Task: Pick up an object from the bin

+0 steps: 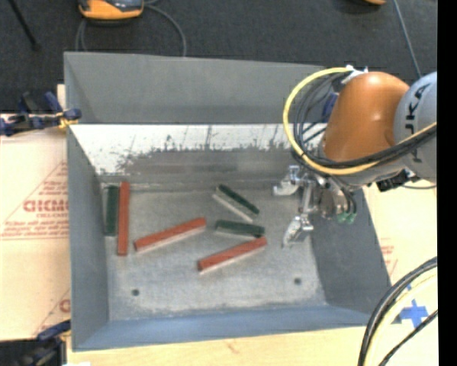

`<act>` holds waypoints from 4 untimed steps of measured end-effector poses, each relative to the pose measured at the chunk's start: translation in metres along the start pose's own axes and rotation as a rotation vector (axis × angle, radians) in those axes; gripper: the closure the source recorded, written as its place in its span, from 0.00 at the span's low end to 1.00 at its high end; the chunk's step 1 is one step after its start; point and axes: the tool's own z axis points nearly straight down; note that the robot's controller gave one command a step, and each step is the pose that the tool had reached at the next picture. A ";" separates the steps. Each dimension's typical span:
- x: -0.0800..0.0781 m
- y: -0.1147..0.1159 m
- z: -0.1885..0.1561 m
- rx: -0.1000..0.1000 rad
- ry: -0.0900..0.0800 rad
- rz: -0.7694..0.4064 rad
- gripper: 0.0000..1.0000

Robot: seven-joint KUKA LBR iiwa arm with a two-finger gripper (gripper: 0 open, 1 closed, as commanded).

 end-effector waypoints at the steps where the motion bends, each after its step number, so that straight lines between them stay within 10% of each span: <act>1: 0.031 0.005 0.091 0.001 0.002 -0.196 1.00; 2: 0.031 0.005 0.091 0.001 0.002 -0.197 0.00; 3: 0.031 0.005 0.091 0.001 0.002 -0.198 0.00; 4: -0.008 0.067 0.098 0.011 0.010 -0.507 1.00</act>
Offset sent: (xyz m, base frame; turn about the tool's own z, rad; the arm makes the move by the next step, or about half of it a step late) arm 0.0000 0.0000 0.0000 0.0000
